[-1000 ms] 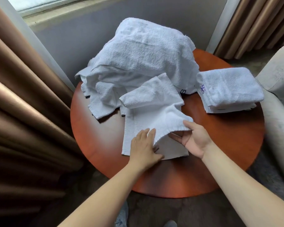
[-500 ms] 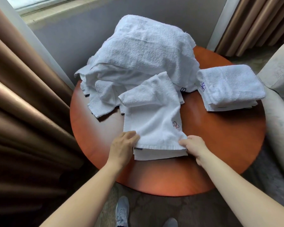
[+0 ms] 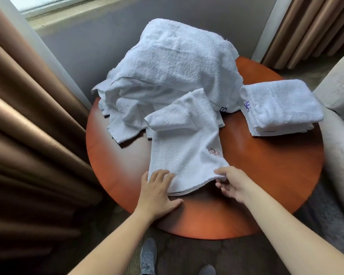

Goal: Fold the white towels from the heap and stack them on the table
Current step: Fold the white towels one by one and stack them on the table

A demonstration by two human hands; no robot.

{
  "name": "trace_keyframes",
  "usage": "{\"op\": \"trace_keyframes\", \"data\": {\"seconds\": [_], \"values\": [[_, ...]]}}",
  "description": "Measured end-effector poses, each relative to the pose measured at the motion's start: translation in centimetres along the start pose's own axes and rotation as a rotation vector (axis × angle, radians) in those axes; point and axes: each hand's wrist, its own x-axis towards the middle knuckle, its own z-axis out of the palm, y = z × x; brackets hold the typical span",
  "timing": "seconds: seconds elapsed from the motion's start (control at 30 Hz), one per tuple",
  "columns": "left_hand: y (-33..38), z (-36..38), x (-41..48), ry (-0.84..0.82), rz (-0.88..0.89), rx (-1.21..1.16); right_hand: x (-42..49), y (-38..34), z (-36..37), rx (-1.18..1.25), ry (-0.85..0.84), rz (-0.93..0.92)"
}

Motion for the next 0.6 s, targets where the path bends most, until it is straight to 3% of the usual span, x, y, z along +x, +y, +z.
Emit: {"op": "trace_keyframes", "data": {"seconds": [0.1, 0.2, 0.3, 0.37, 0.47, 0.6], "values": [[1.8, -1.3, 1.4, 0.037, 0.018, -0.004, -2.1, -3.0, 1.0, 0.183, -0.191, -0.008], [3.5, -3.5, 3.6, 0.173, 0.051, -0.039, -4.2, -5.7, 1.8, 0.167, -0.321, -0.081], [4.4, -7.0, 5.7, 0.279, -0.037, -0.120, -5.5, -7.6, 1.8, 0.166, -0.357, -0.167], [4.5, -9.7, 7.0, 0.252, -0.123, -0.208, -6.1, -8.6, 1.2, 0.196, -0.335, -0.272], [4.1, -13.5, 8.8, 0.186, -0.041, -0.241, -6.6, -10.0, 0.3, 0.199, -0.325, -0.529], [4.0, -19.5, 10.2, 0.145, 0.038, -0.333, -7.0, -12.1, -0.1, -0.329, 0.049, -0.890]]}}
